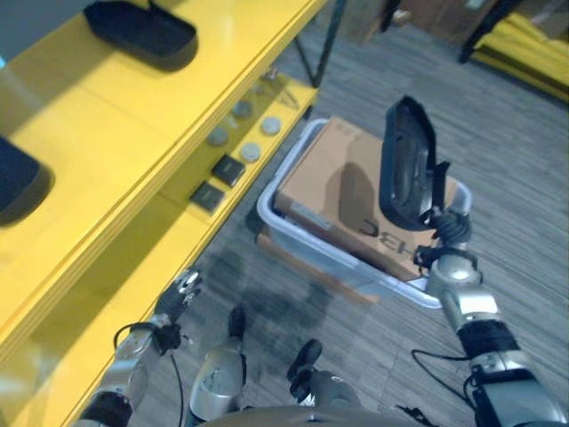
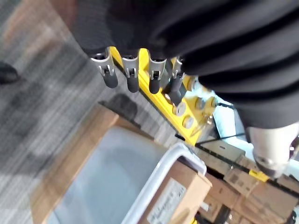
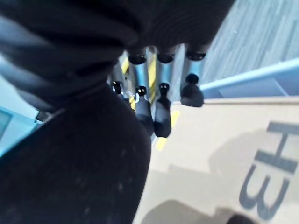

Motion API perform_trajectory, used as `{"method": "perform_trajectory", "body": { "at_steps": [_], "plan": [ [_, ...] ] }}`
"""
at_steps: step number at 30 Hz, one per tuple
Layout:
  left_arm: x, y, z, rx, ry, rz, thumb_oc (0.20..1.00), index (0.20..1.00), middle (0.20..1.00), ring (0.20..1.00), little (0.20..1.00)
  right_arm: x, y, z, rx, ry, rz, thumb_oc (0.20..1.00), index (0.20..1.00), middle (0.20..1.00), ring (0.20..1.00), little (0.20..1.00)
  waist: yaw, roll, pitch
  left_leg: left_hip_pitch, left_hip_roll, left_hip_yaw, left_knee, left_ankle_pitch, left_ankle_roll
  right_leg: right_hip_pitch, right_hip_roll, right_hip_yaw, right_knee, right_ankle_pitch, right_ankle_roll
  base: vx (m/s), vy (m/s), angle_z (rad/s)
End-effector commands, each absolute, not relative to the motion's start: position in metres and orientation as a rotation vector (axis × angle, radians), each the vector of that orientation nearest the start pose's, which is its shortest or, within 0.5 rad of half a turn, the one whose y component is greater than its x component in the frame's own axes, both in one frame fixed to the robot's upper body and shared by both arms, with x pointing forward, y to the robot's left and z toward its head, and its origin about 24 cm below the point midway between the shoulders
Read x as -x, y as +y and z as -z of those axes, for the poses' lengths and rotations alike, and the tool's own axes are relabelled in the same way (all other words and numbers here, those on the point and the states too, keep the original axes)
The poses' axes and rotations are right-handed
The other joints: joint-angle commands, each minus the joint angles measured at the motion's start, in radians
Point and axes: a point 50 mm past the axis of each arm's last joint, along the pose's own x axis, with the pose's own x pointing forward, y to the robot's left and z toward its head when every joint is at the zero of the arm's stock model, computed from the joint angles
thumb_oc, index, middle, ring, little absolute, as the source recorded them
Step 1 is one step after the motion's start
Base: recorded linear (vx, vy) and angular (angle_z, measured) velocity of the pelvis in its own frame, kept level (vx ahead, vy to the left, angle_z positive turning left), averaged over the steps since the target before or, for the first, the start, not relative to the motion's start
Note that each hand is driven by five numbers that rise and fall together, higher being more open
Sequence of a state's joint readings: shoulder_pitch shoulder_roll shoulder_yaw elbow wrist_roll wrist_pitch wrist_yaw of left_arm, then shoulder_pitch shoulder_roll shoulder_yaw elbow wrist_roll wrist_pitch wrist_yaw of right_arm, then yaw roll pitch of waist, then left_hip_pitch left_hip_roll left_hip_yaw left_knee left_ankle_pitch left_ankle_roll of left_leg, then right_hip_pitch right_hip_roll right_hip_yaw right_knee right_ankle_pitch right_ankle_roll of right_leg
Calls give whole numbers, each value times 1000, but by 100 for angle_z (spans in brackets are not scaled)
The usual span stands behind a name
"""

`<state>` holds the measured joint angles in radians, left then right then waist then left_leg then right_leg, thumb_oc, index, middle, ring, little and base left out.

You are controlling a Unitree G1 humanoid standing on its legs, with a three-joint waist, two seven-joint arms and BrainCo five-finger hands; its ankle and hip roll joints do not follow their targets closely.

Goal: Move parts from the plastic box to the shelf.

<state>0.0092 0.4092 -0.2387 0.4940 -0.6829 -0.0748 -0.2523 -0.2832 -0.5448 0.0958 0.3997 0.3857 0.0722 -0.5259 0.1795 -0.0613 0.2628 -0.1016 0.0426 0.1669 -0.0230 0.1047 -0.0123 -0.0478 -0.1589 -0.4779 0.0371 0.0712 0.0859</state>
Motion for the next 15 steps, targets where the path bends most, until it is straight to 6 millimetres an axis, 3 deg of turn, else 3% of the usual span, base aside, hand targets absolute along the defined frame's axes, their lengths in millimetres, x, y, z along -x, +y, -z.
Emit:
{"method": "perform_trajectory", "body": {
  "at_steps": [1,8,11,15],
  "plan": [
    [-212,190,65,335,567,280,1000,1000,1000,1000,1000,-310,-281,-94,286,-19,540,200,200,200,200,200,25,11,-47,-11,26,11,-33,-46,-3,21,-83,51,21,1,129,74,-100,-37],
    [-260,112,25,491,576,477,1000,1000,1000,1000,1000,-308,-238,-64,374,52,385,200,200,200,200,200,-54,17,-132,36,39,49,-41,-28,6,45,-77,85,-13,15,115,38,-15,-23],
    [-268,79,12,516,612,553,1000,1000,1000,1000,1000,-312,-223,-54,373,87,329,200,200,200,200,200,-77,25,-158,51,44,60,-41,-28,3,52,-76,96,-21,15,113,47,5,-24],
    [-273,52,4,551,637,595,1000,1000,1000,1000,1000,-316,-202,-44,393,118,247,200,200,200,200,200,-99,33,-182,68,49,75,-42,-27,-1,60,-75,107,-27,13,111,42,11,-14]
  ]
}}
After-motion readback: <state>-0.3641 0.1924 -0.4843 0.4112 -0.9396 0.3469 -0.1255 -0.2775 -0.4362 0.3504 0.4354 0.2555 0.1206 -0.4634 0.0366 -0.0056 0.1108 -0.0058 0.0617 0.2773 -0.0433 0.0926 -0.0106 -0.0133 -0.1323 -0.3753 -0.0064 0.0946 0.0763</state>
